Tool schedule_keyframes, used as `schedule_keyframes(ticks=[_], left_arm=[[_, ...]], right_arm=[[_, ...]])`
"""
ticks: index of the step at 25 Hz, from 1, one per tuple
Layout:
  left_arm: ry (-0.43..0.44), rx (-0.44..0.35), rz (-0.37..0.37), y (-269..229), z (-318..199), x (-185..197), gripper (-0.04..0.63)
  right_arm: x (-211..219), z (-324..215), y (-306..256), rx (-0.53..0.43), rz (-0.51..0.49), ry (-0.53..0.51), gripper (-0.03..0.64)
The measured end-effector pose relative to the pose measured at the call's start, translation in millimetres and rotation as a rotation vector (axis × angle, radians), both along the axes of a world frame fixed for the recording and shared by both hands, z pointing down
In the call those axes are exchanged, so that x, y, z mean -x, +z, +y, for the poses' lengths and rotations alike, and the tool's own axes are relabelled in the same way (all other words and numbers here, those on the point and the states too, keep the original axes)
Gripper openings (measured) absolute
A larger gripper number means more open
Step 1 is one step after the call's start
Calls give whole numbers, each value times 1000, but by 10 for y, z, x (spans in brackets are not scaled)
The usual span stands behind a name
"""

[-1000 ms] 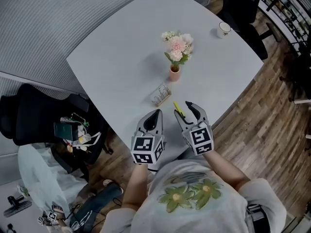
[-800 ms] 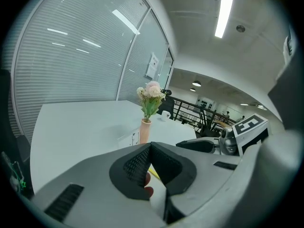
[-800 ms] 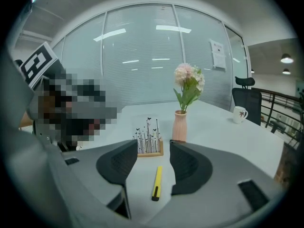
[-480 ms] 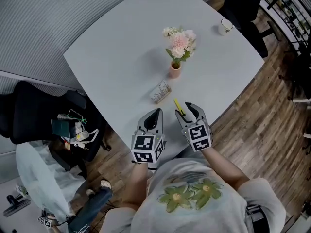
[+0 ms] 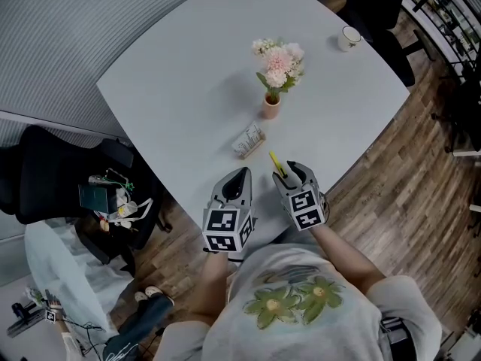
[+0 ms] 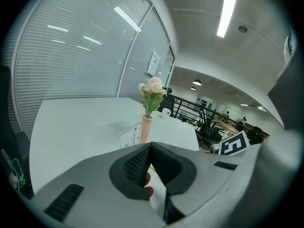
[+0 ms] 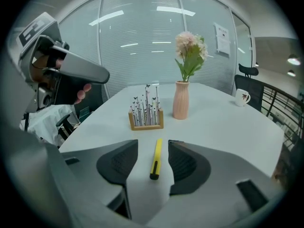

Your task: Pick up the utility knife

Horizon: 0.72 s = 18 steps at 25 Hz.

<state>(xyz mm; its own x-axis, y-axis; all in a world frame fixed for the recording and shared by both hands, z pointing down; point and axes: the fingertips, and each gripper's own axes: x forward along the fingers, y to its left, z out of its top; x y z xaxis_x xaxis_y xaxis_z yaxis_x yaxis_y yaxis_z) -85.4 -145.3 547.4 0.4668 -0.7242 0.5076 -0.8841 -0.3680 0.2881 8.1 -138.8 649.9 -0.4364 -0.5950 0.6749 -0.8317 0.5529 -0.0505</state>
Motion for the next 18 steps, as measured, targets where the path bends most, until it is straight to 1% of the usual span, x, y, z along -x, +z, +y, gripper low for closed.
schedule_keyframes(ticks=[10,14,16,18], left_arm=[[-6,-1,2,0,-1,50,3],[-6,0,3,0,5,59,3],[-4,2,4,2,10,64,3],[-2,3,4,8,9,63,3]], right_arm=[[-47,65,290,65,55,-16,204],[-59,72,381,83,58,-6,204],[-65,80,435,93,62,0,187],[-72,94,495,109,72,0,187]])
